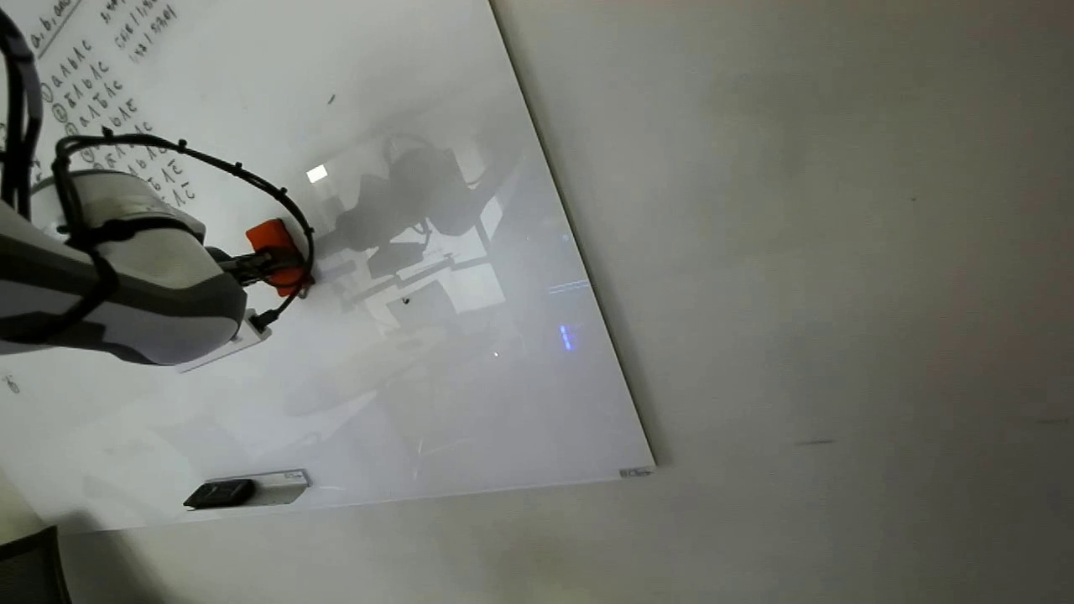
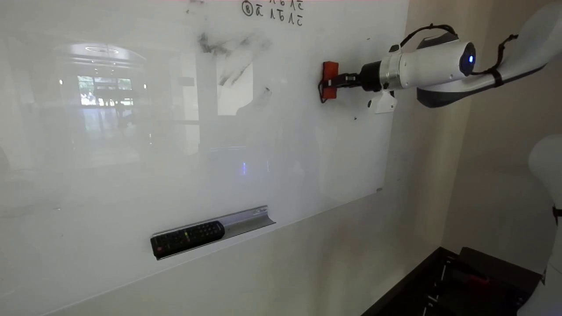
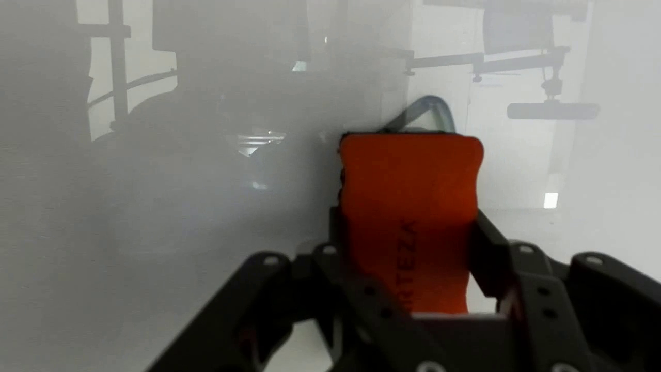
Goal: Wipe the writing on the board with the orange duster.
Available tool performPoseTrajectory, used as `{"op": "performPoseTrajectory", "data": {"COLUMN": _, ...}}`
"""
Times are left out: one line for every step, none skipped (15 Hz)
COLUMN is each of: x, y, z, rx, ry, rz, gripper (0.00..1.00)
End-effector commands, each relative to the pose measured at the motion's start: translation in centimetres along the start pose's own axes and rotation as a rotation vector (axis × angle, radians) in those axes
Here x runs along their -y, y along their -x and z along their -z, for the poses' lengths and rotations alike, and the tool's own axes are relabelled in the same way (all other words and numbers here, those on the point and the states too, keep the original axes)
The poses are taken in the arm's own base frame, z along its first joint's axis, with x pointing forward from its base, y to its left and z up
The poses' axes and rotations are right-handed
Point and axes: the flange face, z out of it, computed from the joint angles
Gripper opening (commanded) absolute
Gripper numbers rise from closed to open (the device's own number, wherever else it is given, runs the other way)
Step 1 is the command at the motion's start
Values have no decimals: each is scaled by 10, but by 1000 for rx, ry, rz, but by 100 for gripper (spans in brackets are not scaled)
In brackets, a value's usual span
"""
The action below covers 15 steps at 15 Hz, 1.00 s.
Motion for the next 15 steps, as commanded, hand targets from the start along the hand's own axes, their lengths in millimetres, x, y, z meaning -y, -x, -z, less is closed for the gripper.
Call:
{"op": "performPoseTrajectory", "data": {"x": 46, "y": -3, "z": -28, "rx": 28, "ry": -4, "rz": 50, "gripper": 31}}
{"op": "performPoseTrajectory", "data": {"x": 52, "y": -1, "z": -31, "rx": 38, "ry": -8, "rz": 48, "gripper": 31}}
{"op": "performPoseTrajectory", "data": {"x": 59, "y": 1, "z": -33, "rx": 47, "ry": -10, "rz": 48, "gripper": 31}}
{"op": "performPoseTrajectory", "data": {"x": 66, "y": 3, "z": -35, "rx": 56, "ry": -16, "rz": 50, "gripper": 31}}
{"op": "performPoseTrajectory", "data": {"x": 75, "y": 6, "z": -37, "rx": 63, "ry": -21, "rz": 55, "gripper": 31}}
{"op": "performPoseTrajectory", "data": {"x": 82, "y": 9, "z": -39, "rx": 71, "ry": -27, "rz": 63, "gripper": 31}}
{"op": "performPoseTrajectory", "data": {"x": 89, "y": 11, "z": -41, "rx": 80, "ry": -34, "rz": 70, "gripper": 31}}
{"op": "performPoseTrajectory", "data": {"x": 94, "y": 14, "z": -43, "rx": 87, "ry": -38, "rz": 77, "gripper": 31}}
{"op": "performPoseTrajectory", "data": {"x": 98, "y": 17, "z": -46, "rx": 92, "ry": -38, "rz": 88, "gripper": 31}}
{"op": "performPoseTrajectory", "data": {"x": 100, "y": 19, "z": -47, "rx": 95, "ry": -35, "rz": 98, "gripper": 31}}
{"op": "performPoseTrajectory", "data": {"x": 97, "y": 21, "z": -47, "rx": 93, "ry": -25, "rz": 103, "gripper": 31}}
{"op": "performPoseTrajectory", "data": {"x": 94, "y": 24, "z": -46, "rx": 91, "ry": -13, "rz": 111, "gripper": 31}}
{"op": "performPoseTrajectory", "data": {"x": 90, "y": 26, "z": -45, "rx": 89, "ry": 1, "rz": 113, "gripper": 31}}
{"op": "performPoseTrajectory", "data": {"x": 84, "y": 26, "z": -42, "rx": 83, "ry": 13, "rz": 114, "gripper": 31}}
{"op": "performPoseTrajectory", "data": {"x": 78, "y": 26, "z": -38, "rx": 81, "ry": 28, "rz": 113, "gripper": 31}}
